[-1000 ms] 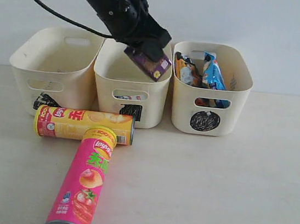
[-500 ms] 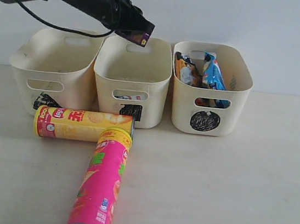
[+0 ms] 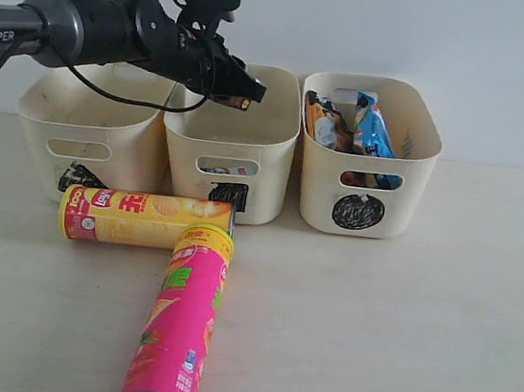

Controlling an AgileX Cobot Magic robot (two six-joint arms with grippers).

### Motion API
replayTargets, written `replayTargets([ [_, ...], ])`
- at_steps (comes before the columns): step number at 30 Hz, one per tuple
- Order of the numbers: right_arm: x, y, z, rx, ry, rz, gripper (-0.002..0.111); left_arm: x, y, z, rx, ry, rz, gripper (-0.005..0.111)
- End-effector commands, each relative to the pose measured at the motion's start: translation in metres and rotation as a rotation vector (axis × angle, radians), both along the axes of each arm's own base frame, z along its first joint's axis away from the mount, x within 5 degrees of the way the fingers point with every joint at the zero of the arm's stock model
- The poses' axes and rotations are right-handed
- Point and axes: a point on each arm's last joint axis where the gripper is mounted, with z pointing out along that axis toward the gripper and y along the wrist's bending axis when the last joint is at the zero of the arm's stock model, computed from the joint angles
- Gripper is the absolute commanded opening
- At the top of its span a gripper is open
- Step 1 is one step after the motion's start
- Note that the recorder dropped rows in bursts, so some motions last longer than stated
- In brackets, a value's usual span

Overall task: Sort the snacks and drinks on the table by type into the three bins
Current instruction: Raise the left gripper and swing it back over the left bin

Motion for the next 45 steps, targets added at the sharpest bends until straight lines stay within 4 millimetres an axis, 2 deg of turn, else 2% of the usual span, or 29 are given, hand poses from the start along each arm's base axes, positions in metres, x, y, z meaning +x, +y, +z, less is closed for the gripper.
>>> replayTargets([
  [1, 0.0, 0.0, 0.0, -0.002, -0.009, -0.003, 0.0, 0.002, 0.002, 0.007, -0.011, -0.033, 0.01, 0.013],
  [11, 0.0, 0.0, 0.0, -0.002, -0.009, -0.003, 0.0, 0.003, 0.006, 0.006, 0.034, -0.048, 0.002, 0.083],
  [13, 0.0, 0.0, 0.0, -0.002, -0.009, -0.003, 0.0, 0.003, 0.006, 0.006, 0.034, -0.048, 0.002, 0.089],
  [20, 0.0, 0.0, 0.0, -0.002, -0.009, -0.003, 0.0, 0.001, 0.007, 0.014, 0.076, -0.065, -0.014, 0.088],
  [24, 0.0, 0.0, 0.0, -0.002, -0.009, -0.003, 0.0, -0.005, 0.013, 0.026, 0.15, -0.047, -0.043, 0.083],
  [27, 0.0, 0.0, 0.0, -0.002, -0.009, -0.003, 0.0, -0.011, 0.018, 0.037, 0.26, -0.05, -0.071, 0.072],
  [30, 0.0, 0.0, 0.0, -0.002, -0.011, -0.003, 0.0, -0.015, 0.024, 0.046, 0.33, -0.043, -0.072, 0.054],
  [34, 0.0, 0.0, 0.0, -0.002, -0.009, -0.003, 0.0, -0.022, 0.03, 0.064, 0.328, -0.028, -0.027, 0.012],
  [35, 0.0, 0.0, 0.0, -0.002, -0.009, -0.003, 0.0, -0.024, 0.032, 0.068, 0.325, -0.024, -0.016, 0.005],
  [45, 0.0, 0.0, 0.0, -0.002, -0.009, -0.003, 0.0, -0.05, 0.043, 0.104, 0.336, 0.063, 0.01, 0.004],
])
